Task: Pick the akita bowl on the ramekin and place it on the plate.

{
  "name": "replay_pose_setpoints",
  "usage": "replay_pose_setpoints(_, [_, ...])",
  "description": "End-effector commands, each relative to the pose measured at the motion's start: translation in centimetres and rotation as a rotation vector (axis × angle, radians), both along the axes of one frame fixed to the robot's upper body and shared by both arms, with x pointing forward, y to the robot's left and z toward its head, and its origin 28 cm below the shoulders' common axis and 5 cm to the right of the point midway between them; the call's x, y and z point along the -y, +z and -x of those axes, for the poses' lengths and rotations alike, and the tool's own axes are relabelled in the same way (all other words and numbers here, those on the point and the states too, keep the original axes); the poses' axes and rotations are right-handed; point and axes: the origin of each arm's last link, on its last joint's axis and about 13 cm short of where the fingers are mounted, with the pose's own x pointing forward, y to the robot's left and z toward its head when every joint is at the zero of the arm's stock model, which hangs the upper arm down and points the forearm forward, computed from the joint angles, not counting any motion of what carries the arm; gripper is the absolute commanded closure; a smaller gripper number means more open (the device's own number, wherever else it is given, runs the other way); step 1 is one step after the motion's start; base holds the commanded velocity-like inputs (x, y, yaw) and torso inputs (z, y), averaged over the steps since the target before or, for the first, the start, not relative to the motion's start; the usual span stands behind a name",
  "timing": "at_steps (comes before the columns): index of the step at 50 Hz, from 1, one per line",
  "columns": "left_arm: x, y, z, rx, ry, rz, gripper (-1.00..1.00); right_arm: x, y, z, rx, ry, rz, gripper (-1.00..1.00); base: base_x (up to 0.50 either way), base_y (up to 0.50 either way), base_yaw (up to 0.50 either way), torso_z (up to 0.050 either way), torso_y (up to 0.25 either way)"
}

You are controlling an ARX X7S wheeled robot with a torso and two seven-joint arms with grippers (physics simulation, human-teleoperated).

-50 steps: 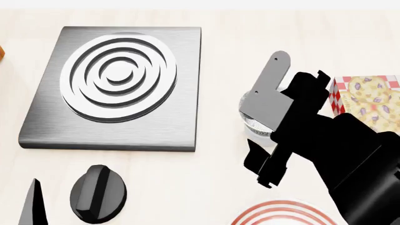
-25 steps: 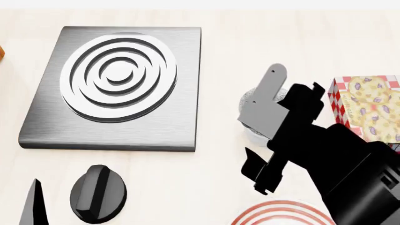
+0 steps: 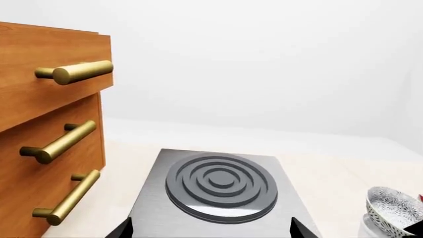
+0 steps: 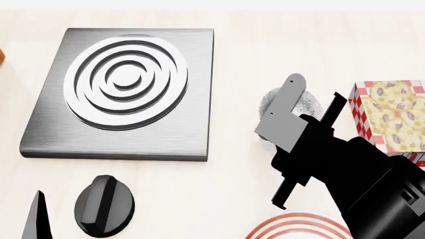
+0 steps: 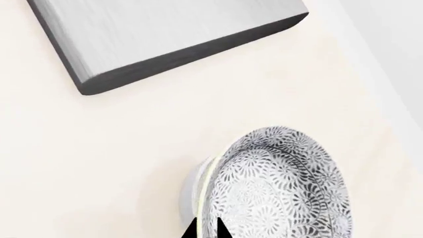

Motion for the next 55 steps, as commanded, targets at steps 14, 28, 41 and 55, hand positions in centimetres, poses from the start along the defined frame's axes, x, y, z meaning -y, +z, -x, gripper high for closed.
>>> replay_pose_setpoints(14, [-0.1, 0.0, -0.1, -0.004, 0.010, 0.002, -1.00, 0.0, 0.4, 0.1, 0.025, 0.016, 0.013, 1.00, 0.00, 0.00, 0.00, 0.000, 0.000])
replay_pose_setpoints(28, [0.1, 0.0, -0.1, -0.009, -0.001, 0.010, -1.00, 0.7, 4.4, 1.3, 0.070, 0.019, 0.050, 1.00, 0.00, 0.00, 0.00, 0.000, 0.000])
replay_pose_setpoints(41, [0.3, -0.1, 0.0, -0.011, -0.030, 0.029, -1.00, 1.3, 5.7, 2.2, 0.055, 0.008, 0.097, 1.00, 0.00, 0.00, 0.00, 0.000, 0.000])
replay_pose_setpoints(55, [0.3, -0.1, 0.1, -0.009, -0.035, 0.035, -1.00, 1.1, 7.4, 3.8, 0.003, 0.048, 0.126, 1.00, 0.00, 0.00, 0.00, 0.000, 0.000])
